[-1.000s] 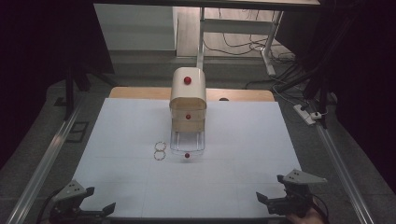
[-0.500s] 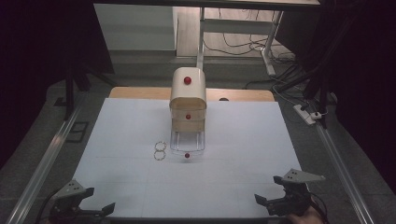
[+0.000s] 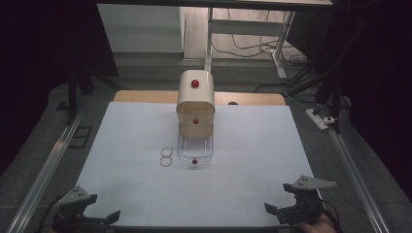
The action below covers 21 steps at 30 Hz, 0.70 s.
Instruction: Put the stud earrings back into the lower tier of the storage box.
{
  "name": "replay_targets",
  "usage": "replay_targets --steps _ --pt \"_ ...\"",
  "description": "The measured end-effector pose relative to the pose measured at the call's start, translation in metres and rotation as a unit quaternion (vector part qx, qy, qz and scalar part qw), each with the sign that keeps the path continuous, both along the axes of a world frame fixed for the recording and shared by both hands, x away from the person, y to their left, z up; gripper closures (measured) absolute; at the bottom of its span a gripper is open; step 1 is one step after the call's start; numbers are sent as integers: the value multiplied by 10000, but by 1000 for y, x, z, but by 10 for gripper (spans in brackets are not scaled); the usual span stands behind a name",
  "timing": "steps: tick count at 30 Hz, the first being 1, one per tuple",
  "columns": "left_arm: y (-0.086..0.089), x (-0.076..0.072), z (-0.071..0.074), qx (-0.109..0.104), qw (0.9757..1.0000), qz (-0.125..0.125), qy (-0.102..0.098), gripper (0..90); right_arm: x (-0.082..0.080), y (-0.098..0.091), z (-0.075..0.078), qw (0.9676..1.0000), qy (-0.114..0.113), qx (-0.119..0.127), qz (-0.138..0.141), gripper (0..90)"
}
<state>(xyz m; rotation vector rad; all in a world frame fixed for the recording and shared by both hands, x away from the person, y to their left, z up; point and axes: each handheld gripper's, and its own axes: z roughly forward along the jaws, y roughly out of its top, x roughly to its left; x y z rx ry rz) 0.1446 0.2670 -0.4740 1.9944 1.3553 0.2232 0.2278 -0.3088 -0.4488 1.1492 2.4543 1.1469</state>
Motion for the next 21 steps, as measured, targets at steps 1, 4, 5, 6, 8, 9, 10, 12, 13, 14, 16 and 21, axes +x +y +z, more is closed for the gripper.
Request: replay_targets --steps 1,4,5,6,8,9,10,12,13,14,16,21 --pt "-1 1 1 2 10000 -4 -27 0 0 0 0 10000 9 0 3 0" --pt "-4 5 4 32 9999 -46 -109 4 0 1 0 10000 6 -20 25 0" --pt "-5 7 5 31 9999 -74 -134 7 0 1 0 10000 -6 -29 45 0" --pt "-6 9 5 16 9998 -94 -168 8 0 1 0 10000 -10 -42 45 0" --pt "-6 10 5 3 9998 -106 -184 12 0 1 0 10000 0 -41 77 0" --pt "-7 13 4 -23 9997 -159 -181 13 0 2 0 10000 5 -43 83 0" --pt "-7 13 4 -23 9997 -159 -181 14 0 1 0 9999 13 -56 89 0" --pt "-7 15 3 -44 9997 -190 -166 14 0 2 0 9999 14 -56 94 0" --pt "-7 16 2 -52 9996 -207 -174 14 0 2 -1 9999 10 -42 97 0" --pt "-7 17 2 -49 9996 -216 -171 15 0 2 -1 9999 14 -43 102 0" --pt "-6 20 1 -79 9995 -244 -187 16 0 2 -1 9999 23 -43 105 0" --pt "-7 28 0 -78 9994 -272 -221 18 0 2 -1 9999 36 -60 118 0"
